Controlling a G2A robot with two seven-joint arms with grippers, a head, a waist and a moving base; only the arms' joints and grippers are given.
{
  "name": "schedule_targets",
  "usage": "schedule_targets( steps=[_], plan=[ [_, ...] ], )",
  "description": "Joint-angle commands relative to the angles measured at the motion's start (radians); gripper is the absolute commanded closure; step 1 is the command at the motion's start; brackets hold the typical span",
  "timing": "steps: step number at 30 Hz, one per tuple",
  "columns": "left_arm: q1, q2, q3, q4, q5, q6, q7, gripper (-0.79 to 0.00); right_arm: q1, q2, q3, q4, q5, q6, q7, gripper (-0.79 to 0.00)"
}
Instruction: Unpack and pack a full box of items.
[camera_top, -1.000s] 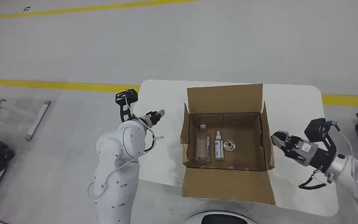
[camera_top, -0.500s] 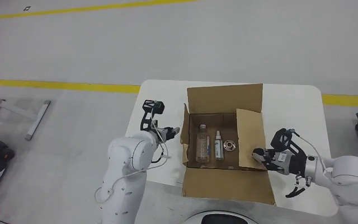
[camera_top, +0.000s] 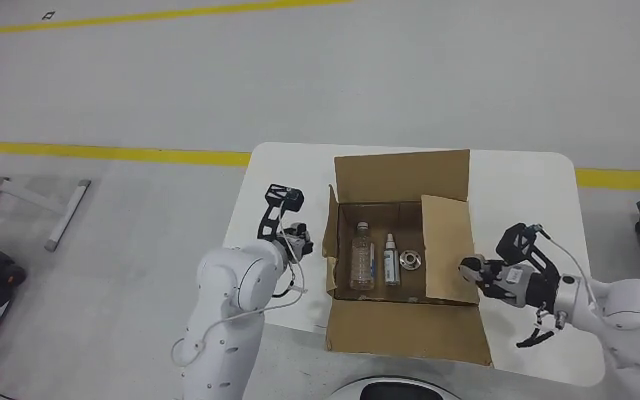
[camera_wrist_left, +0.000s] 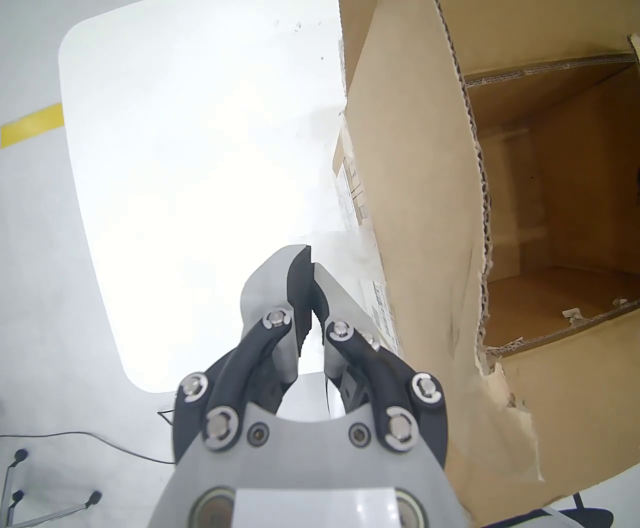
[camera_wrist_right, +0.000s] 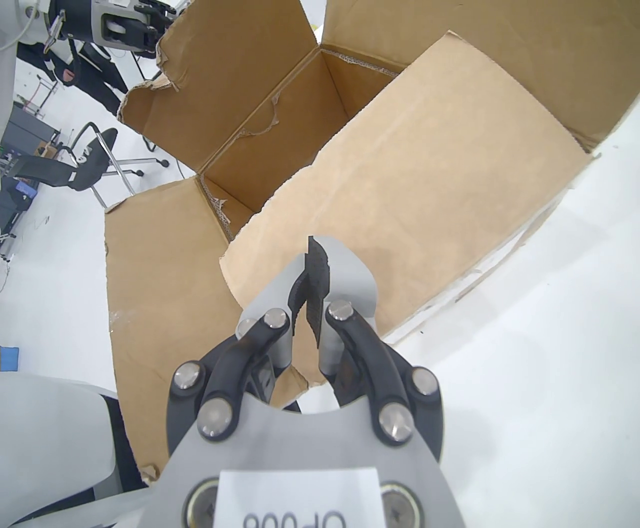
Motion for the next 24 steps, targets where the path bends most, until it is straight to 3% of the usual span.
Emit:
schedule_targets(
  steps=[1, 6, 11, 24],
  plan=[
    [0.001, 0.001, 0.011, -0.003, -0.009, -0.015, 0.020, 0.000, 0.006, 0.002, -0.012, 0.005, -0.012, 0.005, 0.017, 0.000],
    [-0.017, -0.004, 0.075, -0.008, -0.064, -0.053, 0.059, 0.000, 0.026, 0.007, -0.047, 0.018, -0.012, 0.010, 0.029, 0.000],
    [-0.066, -0.005, 0.152, 0.047, -0.097, -0.176, 0.067, 0.000, 0.045, 0.012, -0.075, 0.036, -0.015, 0.029, 0.052, 0.000],
    [-0.136, -0.007, 0.222, 0.142, -0.132, -0.222, 0.088, 0.000, 0.089, 0.020, -0.099, 0.093, 0.073, 0.097, 0.028, 0.000]
  ],
)
